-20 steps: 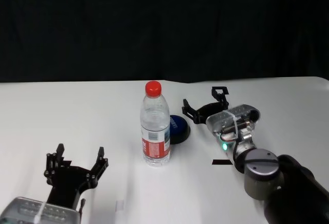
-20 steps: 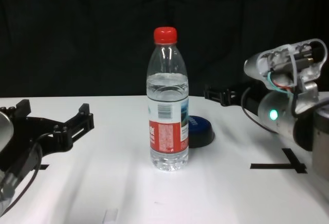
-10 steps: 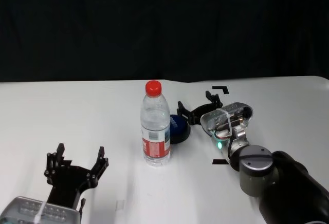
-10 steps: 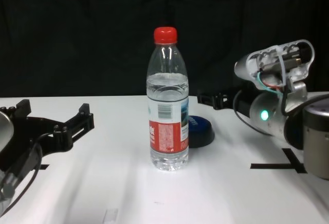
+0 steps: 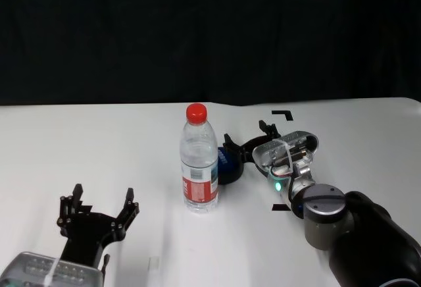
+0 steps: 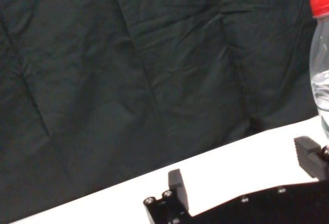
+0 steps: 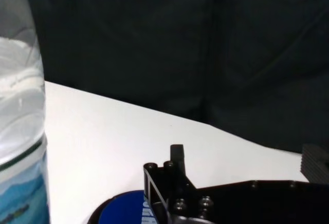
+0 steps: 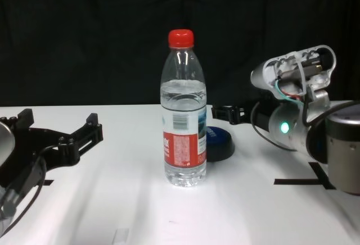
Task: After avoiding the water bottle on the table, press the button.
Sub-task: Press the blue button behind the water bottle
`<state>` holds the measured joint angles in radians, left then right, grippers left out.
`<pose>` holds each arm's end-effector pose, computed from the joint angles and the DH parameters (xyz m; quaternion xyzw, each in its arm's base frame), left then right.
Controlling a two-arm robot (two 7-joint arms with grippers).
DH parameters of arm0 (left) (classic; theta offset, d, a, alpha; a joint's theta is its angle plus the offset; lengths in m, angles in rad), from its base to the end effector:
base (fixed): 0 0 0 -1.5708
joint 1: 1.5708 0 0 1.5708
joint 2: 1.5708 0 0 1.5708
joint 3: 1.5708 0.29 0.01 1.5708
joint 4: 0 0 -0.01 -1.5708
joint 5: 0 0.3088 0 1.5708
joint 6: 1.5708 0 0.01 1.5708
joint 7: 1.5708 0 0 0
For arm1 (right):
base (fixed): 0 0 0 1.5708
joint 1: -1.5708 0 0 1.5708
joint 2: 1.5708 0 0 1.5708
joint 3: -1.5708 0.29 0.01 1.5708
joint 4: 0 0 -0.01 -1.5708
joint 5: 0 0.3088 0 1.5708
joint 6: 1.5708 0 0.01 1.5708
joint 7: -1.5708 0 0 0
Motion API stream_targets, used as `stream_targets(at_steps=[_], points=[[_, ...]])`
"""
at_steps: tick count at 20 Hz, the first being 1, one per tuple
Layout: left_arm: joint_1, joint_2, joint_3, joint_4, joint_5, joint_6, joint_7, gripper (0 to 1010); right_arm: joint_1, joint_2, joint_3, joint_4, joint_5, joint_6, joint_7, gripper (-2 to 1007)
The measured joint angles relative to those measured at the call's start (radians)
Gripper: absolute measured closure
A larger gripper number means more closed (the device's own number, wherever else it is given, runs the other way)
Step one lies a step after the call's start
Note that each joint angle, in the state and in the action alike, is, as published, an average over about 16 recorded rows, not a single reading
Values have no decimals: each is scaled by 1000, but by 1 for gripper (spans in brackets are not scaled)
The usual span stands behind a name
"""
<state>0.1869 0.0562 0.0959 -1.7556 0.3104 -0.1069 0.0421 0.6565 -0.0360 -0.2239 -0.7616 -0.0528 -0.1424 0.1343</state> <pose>0.2729 -0.0179 -0.2975 0.0755 -0.1629 0.6664 0.7237 0.4929 0.0687 -0.2823 -0.0610 -0.0524 -0.5750 0.8142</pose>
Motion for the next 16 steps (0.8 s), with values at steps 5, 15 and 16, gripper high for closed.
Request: stream_targets(at_steps=[5,15,16], points=[[0,0,0,0,0,0,0,0,1,1,-5,3,-3,17,0,2],[0,0,0,0,0,0,0,1,5,4,-14,14,-11,48,0,2],[0,0,0,0,0,0,0,1,6,4,-15,17,-12,50,1,2]])
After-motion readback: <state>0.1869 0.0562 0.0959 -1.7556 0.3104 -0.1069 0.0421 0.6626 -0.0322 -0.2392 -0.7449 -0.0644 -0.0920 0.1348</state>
